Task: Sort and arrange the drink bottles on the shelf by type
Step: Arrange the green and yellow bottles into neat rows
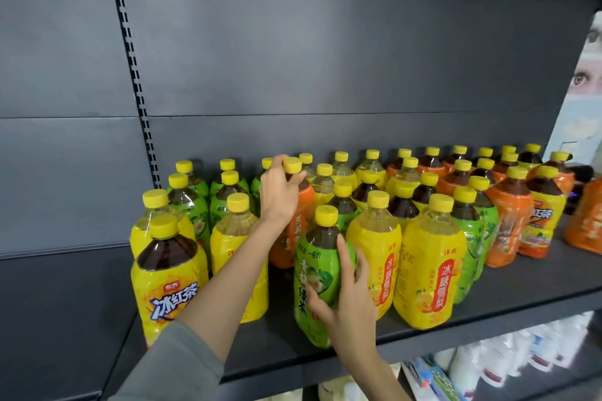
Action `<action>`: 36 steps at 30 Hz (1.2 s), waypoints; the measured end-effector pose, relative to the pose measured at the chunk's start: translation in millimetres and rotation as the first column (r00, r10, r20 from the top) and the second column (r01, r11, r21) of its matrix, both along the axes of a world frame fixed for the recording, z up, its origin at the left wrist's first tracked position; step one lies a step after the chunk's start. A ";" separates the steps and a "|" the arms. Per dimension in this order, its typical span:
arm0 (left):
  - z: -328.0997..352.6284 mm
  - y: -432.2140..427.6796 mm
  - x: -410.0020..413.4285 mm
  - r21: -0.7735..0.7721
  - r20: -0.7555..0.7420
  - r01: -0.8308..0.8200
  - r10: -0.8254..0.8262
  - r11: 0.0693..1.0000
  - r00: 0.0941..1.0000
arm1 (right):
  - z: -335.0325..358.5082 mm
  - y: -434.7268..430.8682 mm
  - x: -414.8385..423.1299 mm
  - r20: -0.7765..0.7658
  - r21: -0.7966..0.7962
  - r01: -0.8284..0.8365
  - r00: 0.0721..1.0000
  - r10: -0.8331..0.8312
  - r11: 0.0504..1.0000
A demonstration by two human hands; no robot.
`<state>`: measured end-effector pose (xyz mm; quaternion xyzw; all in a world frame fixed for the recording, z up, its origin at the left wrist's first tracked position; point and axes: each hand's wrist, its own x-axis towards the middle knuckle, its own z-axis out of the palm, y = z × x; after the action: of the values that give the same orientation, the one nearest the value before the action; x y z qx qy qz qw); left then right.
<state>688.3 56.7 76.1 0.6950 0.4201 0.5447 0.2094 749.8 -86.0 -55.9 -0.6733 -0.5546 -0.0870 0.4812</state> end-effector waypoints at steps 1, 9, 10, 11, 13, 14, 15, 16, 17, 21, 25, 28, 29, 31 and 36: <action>5.5 -1.7 -1.6 0.012 0.050 0.014 -0.015 1.000 0.999 | 0.3 -0.3 0.0 0.000 0.004 0.000 1.000 0.000 1.000; 56.9 -23.5 -26.2 0.198 0.333 0.084 -0.147 0.977 0.931 | -1.1 -0.8 -0.2 -0.007 0.024 -0.005 1.000 0.005 1.000; 63.4 -29.0 -30.9 0.225 0.367 0.091 -0.171 0.970 0.914 | -1.0 -0.4 -0.2 -0.011 0.020 -0.007 1.000 0.007 1.000; 69.3 -35.9 -35.9 0.250 0.393 0.099 -0.195 0.963 0.898 | -1.2 0.3 -0.2 -0.014 0.016 -0.008 1.000 0.009 1.000; 78.7 -51.2 -44.3 0.302 0.427 0.120 -0.247 0.946 0.870 | -1.2 1.8 -0.8 -0.024 0.008 -0.012 1.000 0.012 1.000; 81.8 -57.1 -48.3 0.328 0.440 0.131 -0.274 0.936 0.855 | -1.5 2.6 -1.0 -0.031 0.004 -0.016 0.999 0.016 1.000; 84.4 -63.3 -52.2 0.351 0.443 0.143 -0.299 0.925 0.845 | -2.0 3.2 -1.0 -0.037 0.004 -0.019 0.999 0.019 1.000; 86.4 -68.3 -56.3 0.367 0.437 0.152 -0.314 0.918 0.843 | -2.7 3.7 -0.5 -0.038 0.006 -0.019 0.999 0.019 1.000; 88.1 -73.2 -60.8 0.375 0.429 0.162 -0.326 0.913 0.842 | -3.1 4.0 0.1 -0.034 0.008 -0.017 0.999 0.018 1.000; 86.9 -88.1 -86.9 0.351 0.502 0.192 -0.357 0.917 0.788 | -3.5 3.4 1.4 -0.020 0.015 -0.016 1.000 0.016 1.000; 73.6 -108.0 -118.0 0.307 0.528 0.186 -0.330 0.933 0.782 | -1.3 4.0 -2.8 -0.013 0.007 -0.017 1.000 0.017 1.000; 53.7 -124.5 -140.6 0.273 0.517 0.162 -0.287 0.948 0.807 | 1.1 2.9 -5.8 0.046 0.006 0.051 0.998 -0.051 0.999; 45.7 -128.3 -148.0 0.254 0.521 0.158 -0.272 0.954 0.809 | 2.9 1.7 -6.8 0.036 -0.001 0.054 0.998 -0.054 0.999; 29.7 -133.4 -159.2 0.210 0.535 0.167 -0.256 0.963 0.805 | 4.1 1.2 -7.5 0.011 -0.014 0.039 0.999 -0.039 0.999; -5.7 -137.8 -164.4 0.134 0.477 0.195 -0.236 0.972 0.847 | 3.9 16.2 -8.7 -0.039 -0.013 -0.042 0.998 0.041 0.999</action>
<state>524.0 -81.1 70.4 0.5851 0.2505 0.6920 0.3407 741.1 -69.9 -51.9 -0.6665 -0.5597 -0.0601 0.4888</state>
